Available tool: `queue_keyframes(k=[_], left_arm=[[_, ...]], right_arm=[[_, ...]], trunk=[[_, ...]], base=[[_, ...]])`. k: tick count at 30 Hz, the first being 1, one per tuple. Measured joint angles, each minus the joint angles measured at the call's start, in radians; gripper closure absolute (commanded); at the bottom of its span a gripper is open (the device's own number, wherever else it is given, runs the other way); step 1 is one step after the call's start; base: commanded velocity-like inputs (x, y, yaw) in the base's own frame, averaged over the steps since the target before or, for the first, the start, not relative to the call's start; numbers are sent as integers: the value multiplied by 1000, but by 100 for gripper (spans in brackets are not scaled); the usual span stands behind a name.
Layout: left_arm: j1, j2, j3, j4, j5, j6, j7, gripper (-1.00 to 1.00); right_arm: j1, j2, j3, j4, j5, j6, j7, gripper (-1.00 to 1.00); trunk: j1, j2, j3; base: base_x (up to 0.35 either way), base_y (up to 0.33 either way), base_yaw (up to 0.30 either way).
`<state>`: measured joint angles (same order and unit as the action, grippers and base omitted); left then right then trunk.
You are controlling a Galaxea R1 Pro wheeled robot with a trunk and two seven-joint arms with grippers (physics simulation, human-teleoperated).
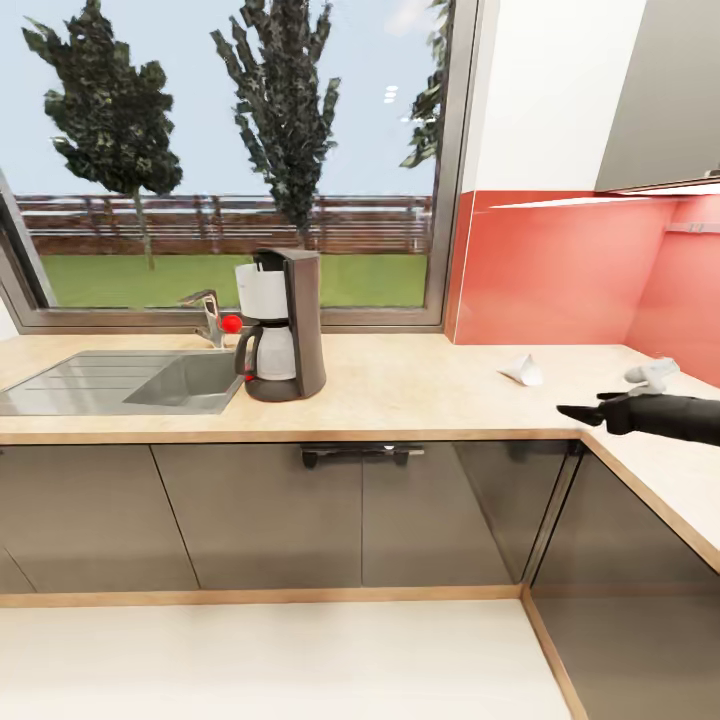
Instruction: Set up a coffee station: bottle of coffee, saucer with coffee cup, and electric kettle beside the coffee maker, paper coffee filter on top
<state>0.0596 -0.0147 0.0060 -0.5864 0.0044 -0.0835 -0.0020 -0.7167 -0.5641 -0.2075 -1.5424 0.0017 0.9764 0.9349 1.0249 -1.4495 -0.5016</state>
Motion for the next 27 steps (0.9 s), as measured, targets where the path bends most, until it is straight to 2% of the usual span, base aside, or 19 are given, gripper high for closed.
queue_keyframes(k=[2, 6, 7, 8, 9, 14, 15, 17, 18, 21, 27], left_arm=[[0, -3, 0, -1, 3, 0, 0, -100], [0, -8, 1, -1, 45, 0, 0, -100], [0, -10, 1, -1, 67, 1, 0, -100], [0, -12, 1, -1, 106, 0, 0, -100], [0, -13, 1, 0, 115, 0, 0, -100], [0, -15, 1, 0, 135, 0, 1, -100], [0, -16, 2, 1, 138, 0, 1, -100], [0, -18, 1, 1, 142, -1, 1, -100], [0, -19, 1, 1, 142, -1, 1, -100], [0, -24, 1, 3, 143, -2, 1, -100], [0, -29, 1, 5, 144, -3, 1, -100]], right_arm=[[-16, -40, -19, 1, 2, 7, 1, -100], [-24, -70, -103, 1, 2, 12, 2, -100], [-24, -78, -155, 1, 3, 12, 3, -100], [-18, -86, -227, 3, 5, 12, 5, -100], [-13, -86, -242, 5, 2, 13, 5, -100], [45, -88, -271, 34, 4, 7, 5, -100], [80, -89, -276, 48, 5, -11, 4, -100], [163, -88, -282, 75, 4, -104, 8, -100], [182, -87, -283, 81, 3, -130, 11, -100], [223, -84, -285, 98, 2, -189, 17, -100], [247, -81, -287, 128, 0, -223, 20, -100]], trunk=[[0, 0, 0], [0, 0, 0], [0, 0, 0], [0, 0, 0], [0, 0, 0], [0, 0, 0], [0, 0, 0], [0, 0, 0], [0, 0, 0], [0, 0, 0], [0, 0, 0]], base=[[0, 0, 0], [0, 0, 0], [0, 0, 0], [0, 0, 0], [0, 0, 0], [0, 0, 0], [0, 0, 0], [39, 0, 0], [110, 0, 0], [191, 0, 0], [106, 0, 0]])
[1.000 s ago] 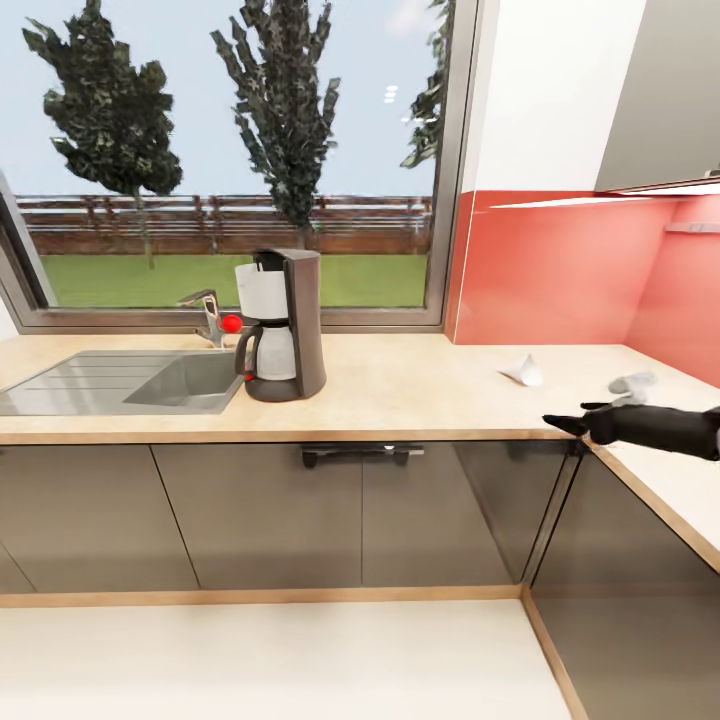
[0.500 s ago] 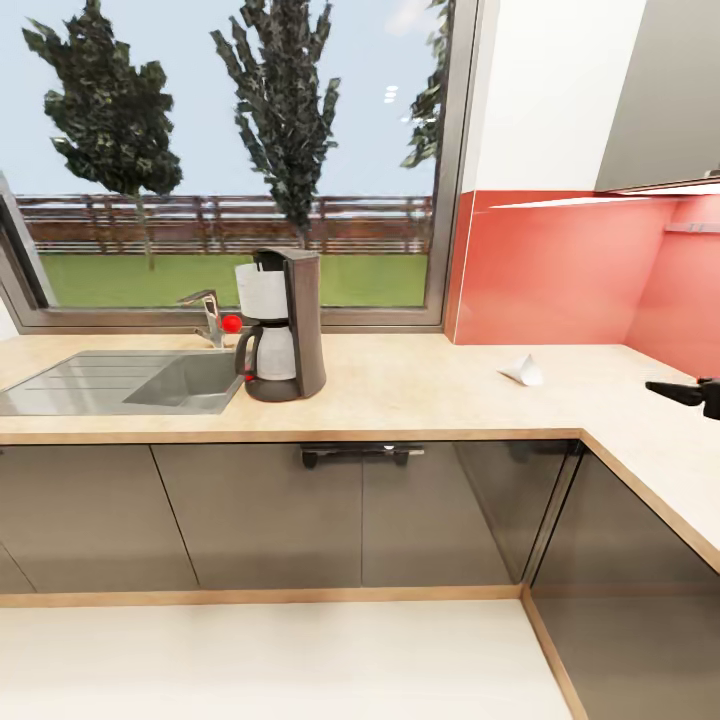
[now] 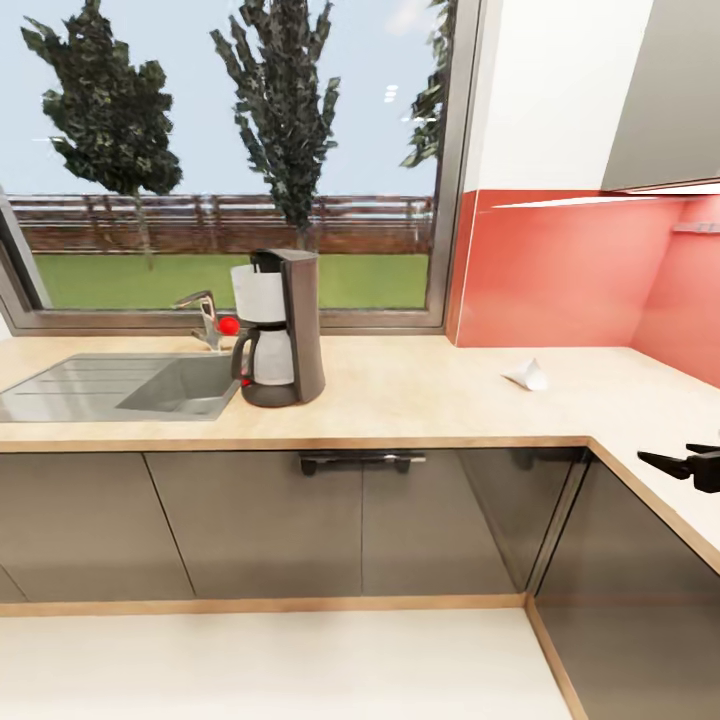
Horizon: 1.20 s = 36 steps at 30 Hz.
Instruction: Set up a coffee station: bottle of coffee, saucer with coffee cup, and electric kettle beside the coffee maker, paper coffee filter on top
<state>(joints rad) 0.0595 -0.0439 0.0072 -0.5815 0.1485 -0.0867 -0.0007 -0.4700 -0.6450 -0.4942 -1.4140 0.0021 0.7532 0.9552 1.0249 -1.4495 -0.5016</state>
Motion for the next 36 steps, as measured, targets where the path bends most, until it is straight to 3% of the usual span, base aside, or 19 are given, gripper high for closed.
queue_keyframes(k=[25, 36], left_arm=[[0, -8, 0, 2, 0, -1, 1, -100], [0, -8, 0, 1, 0, -1, 1, -100]], right_arm=[[8, 0, -2, 12, -1, -12, 6, -100], [8, 1, -2, 12, 2, -12, 54, -100]], trunk=[[0, 0, 0], [0, 0, 0]], base=[[131, 0, 0], [74, 0, 0]])
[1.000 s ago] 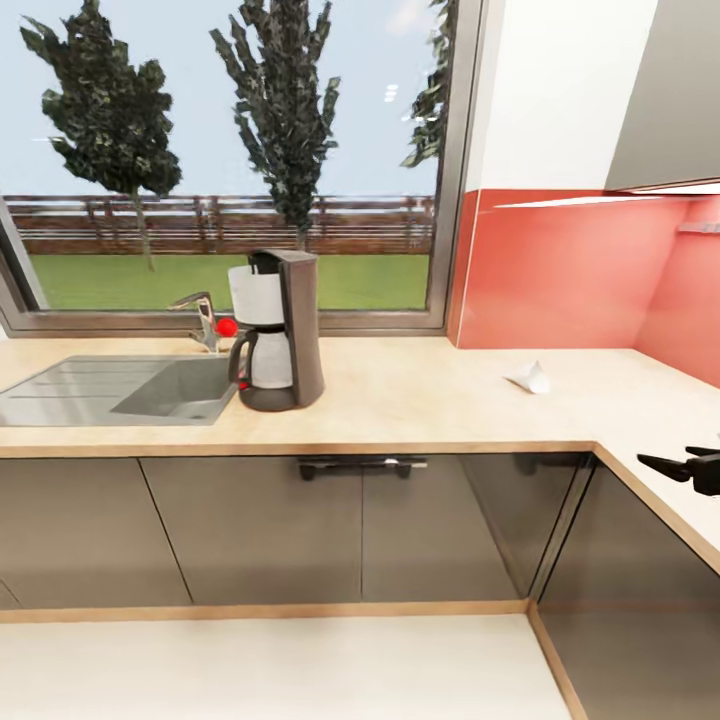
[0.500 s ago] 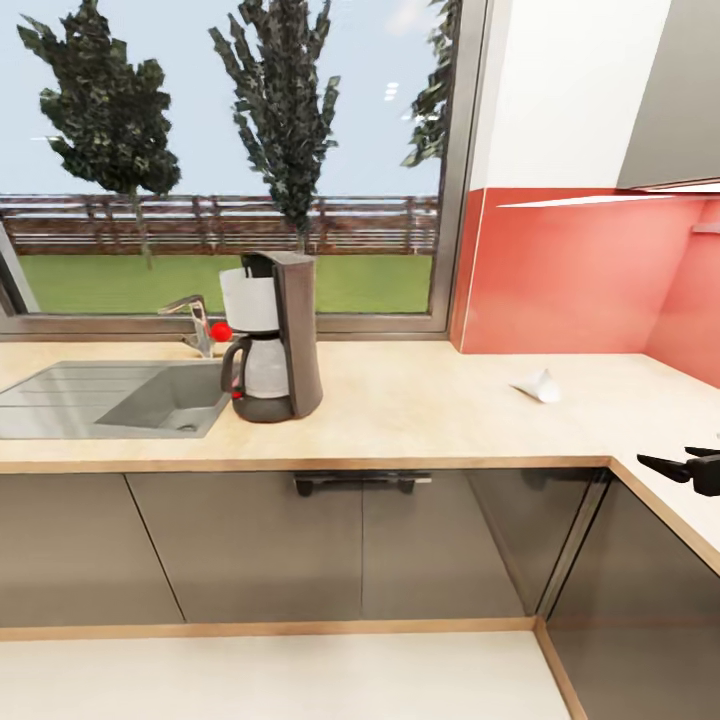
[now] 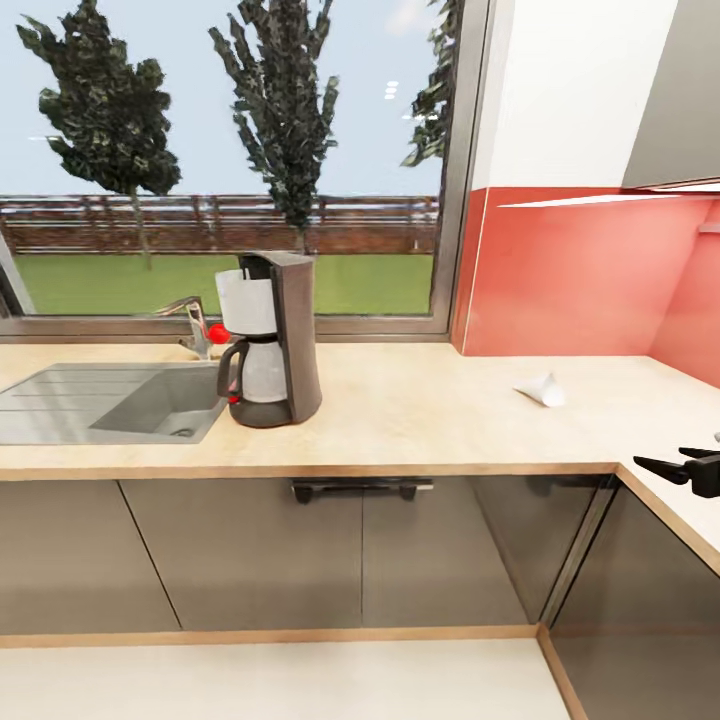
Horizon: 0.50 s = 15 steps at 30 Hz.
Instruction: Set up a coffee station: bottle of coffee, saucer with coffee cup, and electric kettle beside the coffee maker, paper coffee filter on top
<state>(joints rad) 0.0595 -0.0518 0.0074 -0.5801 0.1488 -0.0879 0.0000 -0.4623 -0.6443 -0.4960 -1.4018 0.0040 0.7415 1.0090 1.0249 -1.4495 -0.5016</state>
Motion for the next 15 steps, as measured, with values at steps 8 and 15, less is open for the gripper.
queue_keyframes(k=[8, 15], left_arm=[[0, 0, 0, 0, 0, 0, 0, -100], [0, 0, 0, 0, 0, 0, 0, -100]], right_arm=[[0, 0, 0, 0, -1, 0, 2, -100], [0, 0, 0, 0, -1, 0, 2, -100]], trunk=[[0, 0, 0], [-1, 0, 0]], base=[[33, 0, 0], [260, 0, 0]])
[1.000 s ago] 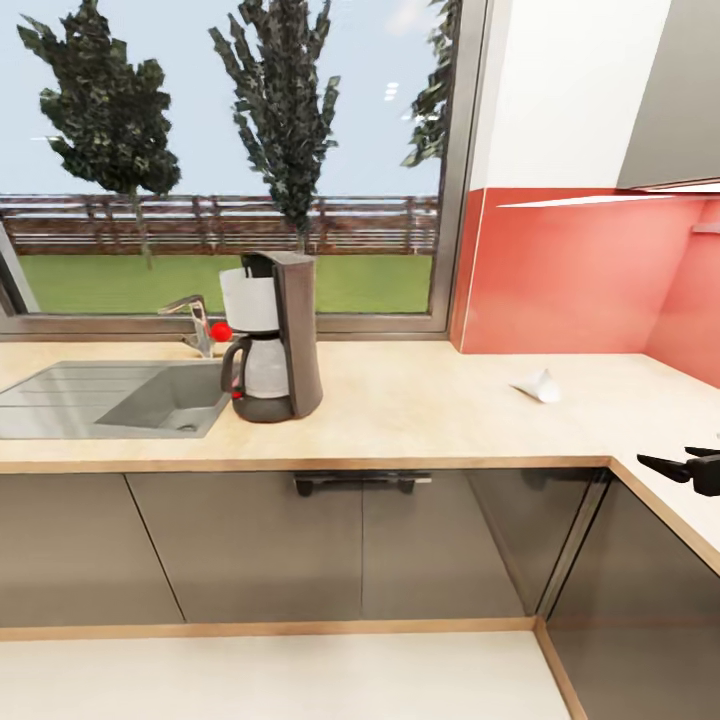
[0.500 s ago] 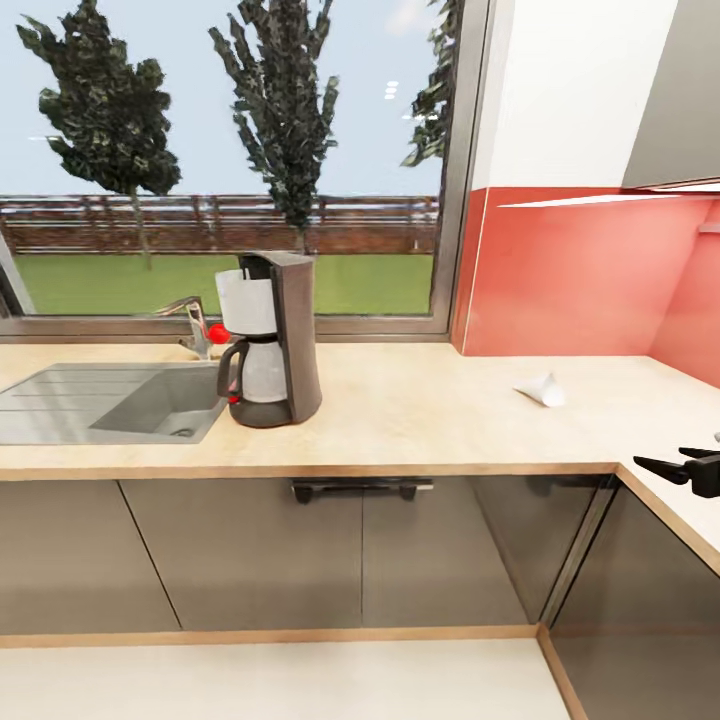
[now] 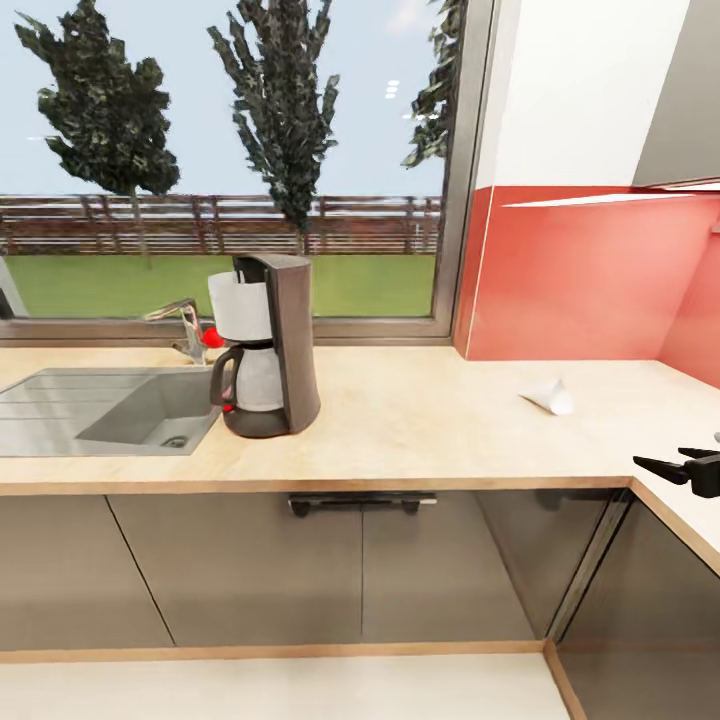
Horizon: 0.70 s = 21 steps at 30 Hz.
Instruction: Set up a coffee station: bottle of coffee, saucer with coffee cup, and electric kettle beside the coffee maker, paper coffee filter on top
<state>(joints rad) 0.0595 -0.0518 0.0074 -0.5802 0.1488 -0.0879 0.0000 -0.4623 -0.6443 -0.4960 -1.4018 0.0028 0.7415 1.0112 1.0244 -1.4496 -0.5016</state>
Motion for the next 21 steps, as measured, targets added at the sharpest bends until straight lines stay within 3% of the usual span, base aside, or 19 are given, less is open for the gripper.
queue_keyframes(k=[14, 21], left_arm=[[0, 0, 1, 0, 0, 0, 0, -100], [0, 0, 1, 0, 0, 0, 0, -100]], right_arm=[[0, 0, 0, 0, 0, 0, 0, -100], [0, 1, 1, 20, 0, -3, -2, -100]], trunk=[[0, 0, 0], [0, 0, 0]], base=[[304, 0, 0], [140, 0, 0]])
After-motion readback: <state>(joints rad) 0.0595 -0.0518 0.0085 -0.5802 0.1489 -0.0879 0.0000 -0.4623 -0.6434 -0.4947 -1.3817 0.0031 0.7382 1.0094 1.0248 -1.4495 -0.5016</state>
